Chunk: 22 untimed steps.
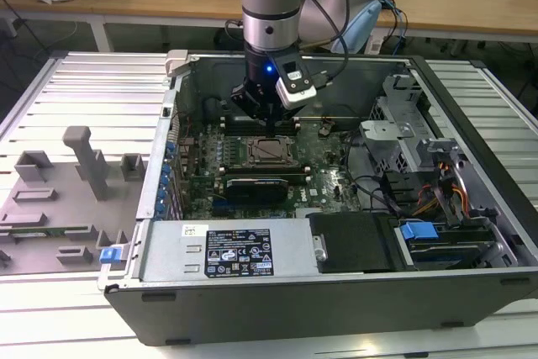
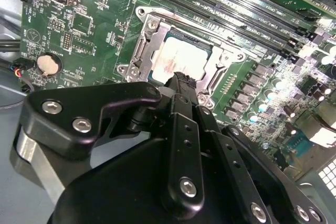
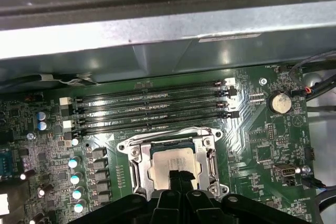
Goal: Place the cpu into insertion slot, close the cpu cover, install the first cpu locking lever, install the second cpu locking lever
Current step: 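Install the first cpu locking lever, then install the second cpu locking lever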
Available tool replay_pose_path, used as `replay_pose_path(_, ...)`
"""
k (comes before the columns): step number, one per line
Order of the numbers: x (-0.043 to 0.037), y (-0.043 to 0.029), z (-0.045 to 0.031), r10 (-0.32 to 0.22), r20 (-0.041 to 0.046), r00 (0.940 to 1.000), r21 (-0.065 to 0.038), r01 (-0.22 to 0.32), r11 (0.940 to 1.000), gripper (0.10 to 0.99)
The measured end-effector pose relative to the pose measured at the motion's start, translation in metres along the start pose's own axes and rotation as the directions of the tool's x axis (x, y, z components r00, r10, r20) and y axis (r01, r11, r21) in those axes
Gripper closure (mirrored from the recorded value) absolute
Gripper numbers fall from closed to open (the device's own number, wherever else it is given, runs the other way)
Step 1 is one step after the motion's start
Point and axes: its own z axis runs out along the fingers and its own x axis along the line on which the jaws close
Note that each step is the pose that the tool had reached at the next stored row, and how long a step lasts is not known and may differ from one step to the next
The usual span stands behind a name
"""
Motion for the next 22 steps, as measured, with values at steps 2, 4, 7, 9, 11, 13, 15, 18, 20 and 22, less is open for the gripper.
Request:
replay_pose_path(2,0.0000,0.0000,-0.0001,0.000,0.0000,1.0000,0.000,0.000,1.0000,0.980)
replay_pose_path(4,0.0000,0.0000,-0.0002,0.000,0.0000,1.0000,0.000,0.000,1.0000,0.980)
replay_pose_path(7,0.0000,0.0000,-0.0003,0.000,-0.0001,1.0000,0.000,0.000,1.0000,0.980)
replay_pose_path(9,0.0000,0.0000,-0.0004,0.000,0.0000,1.0000,0.000,0.000,1.0000,0.980)
replay_pose_path(11,0.0000,0.0000,-0.0004,0.000,0.0000,1.0000,0.000,0.000,1.0000,0.980)
replay_pose_path(13,0.0001,-0.0021,-0.0005,0.000,-0.0001,1.0000,0.000,0.000,1.0000,0.980)
replay_pose_path(15,0.0003,-0.0049,-0.0005,0.000,-0.0001,1.0000,0.000,0.000,1.0000,0.980)
replay_pose_path(18,0.0004,-0.0114,-0.0006,0.000,0.0000,1.0000,0.000,0.000,1.0000,0.980)
replay_pose_path(20,0.0002,-0.0173,-0.0007,0.000,-0.0001,1.0000,0.000,0.000,1.0000,0.980)
replay_pose_path(22,-0.0001,-0.0199,-0.0007,0.000,0.0000,1.0000,0.000,0.000,1.0000,0.980)
